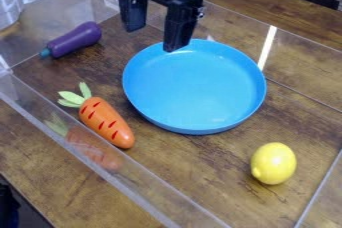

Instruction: Remove the purple eggplant from the blue tray and put it on the table

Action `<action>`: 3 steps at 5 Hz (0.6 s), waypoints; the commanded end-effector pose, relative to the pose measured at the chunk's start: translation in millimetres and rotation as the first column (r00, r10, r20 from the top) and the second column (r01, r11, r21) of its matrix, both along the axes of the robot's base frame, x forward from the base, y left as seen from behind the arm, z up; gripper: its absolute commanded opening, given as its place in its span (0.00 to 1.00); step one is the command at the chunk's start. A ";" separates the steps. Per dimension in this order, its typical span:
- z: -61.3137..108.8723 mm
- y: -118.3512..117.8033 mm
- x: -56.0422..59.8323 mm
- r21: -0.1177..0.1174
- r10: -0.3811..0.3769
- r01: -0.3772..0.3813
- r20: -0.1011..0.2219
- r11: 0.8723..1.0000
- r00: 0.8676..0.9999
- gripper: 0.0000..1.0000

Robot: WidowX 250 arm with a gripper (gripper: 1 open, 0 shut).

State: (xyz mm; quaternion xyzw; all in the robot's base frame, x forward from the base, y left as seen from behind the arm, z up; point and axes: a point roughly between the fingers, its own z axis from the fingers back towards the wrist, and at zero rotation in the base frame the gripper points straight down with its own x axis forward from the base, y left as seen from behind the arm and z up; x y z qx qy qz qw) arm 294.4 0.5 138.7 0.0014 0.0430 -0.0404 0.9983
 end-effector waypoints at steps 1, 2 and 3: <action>11.8 -14.2 2.2 -0.001 -0.052 0.052 0.037 0.999 0.998 1.00; 7.7 -23.1 -6.4 -0.018 -0.072 0.072 0.017 0.997 0.997 1.00; 4.0 -16.5 -5.8 -0.028 -0.069 0.070 0.010 0.997 0.998 1.00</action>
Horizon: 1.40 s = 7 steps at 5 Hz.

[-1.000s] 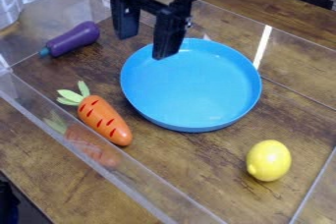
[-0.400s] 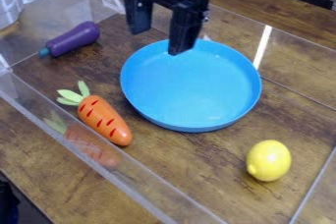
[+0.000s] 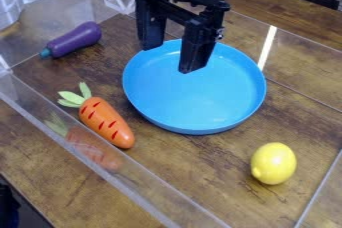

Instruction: Remove the purple eggplant from the blue tray and put it on the table

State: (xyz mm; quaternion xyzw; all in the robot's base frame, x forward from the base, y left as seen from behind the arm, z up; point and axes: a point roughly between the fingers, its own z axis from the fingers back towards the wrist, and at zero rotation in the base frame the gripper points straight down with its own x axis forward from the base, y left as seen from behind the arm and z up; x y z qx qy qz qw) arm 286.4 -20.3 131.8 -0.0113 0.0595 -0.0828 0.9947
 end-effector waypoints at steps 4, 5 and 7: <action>12.0 -1.8 0.3 0.004 0.068 -0.069 0.054 0.998 0.996 1.00; 11.7 0.1 -0.9 0.009 0.068 -0.068 0.057 0.998 0.996 1.00; 17.9 10.7 -6.3 0.012 0.095 -0.096 0.065 0.995 0.993 1.00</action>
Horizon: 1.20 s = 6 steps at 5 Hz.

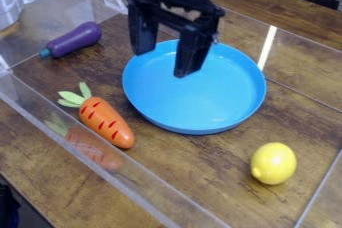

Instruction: Remove the purple eggplant from the blue tray and put it on the table

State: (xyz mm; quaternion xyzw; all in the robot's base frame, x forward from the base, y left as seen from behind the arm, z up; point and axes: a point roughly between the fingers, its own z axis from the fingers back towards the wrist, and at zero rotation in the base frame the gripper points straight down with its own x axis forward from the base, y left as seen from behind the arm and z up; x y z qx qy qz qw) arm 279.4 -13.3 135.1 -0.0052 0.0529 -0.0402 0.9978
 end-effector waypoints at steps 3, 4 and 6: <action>16.6 8.2 -6.2 0.001 -0.095 0.096 0.051 0.995 0.994 1.00; 18.3 -0.3 -5.4 0.000 -0.053 0.053 0.047 0.999 0.997 1.00; 10.9 3.8 -1.5 -0.001 -0.046 0.046 0.043 0.999 0.998 1.00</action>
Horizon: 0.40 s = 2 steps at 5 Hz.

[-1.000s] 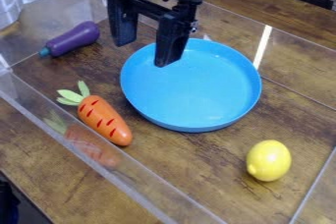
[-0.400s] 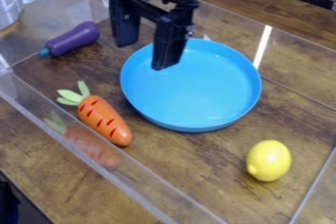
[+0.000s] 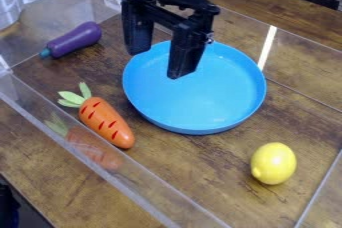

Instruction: Remove the purple eggplant from the blue tray and put it on the table

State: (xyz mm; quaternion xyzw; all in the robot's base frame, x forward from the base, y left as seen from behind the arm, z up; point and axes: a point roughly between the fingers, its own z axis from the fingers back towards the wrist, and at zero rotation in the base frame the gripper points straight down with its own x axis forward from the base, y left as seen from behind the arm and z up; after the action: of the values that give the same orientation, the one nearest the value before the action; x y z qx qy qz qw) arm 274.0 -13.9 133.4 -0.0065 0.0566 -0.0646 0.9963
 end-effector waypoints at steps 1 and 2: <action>3.5 15.4 6.7 0.000 -0.036 0.036 0.047 0.999 0.998 1.00; 4.3 23.9 5.7 0.000 -0.015 0.015 0.045 1.000 0.999 1.00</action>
State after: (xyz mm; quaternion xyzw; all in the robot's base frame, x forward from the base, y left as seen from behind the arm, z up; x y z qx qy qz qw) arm 277.3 6.3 128.2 -0.0067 0.0509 -0.0777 0.9957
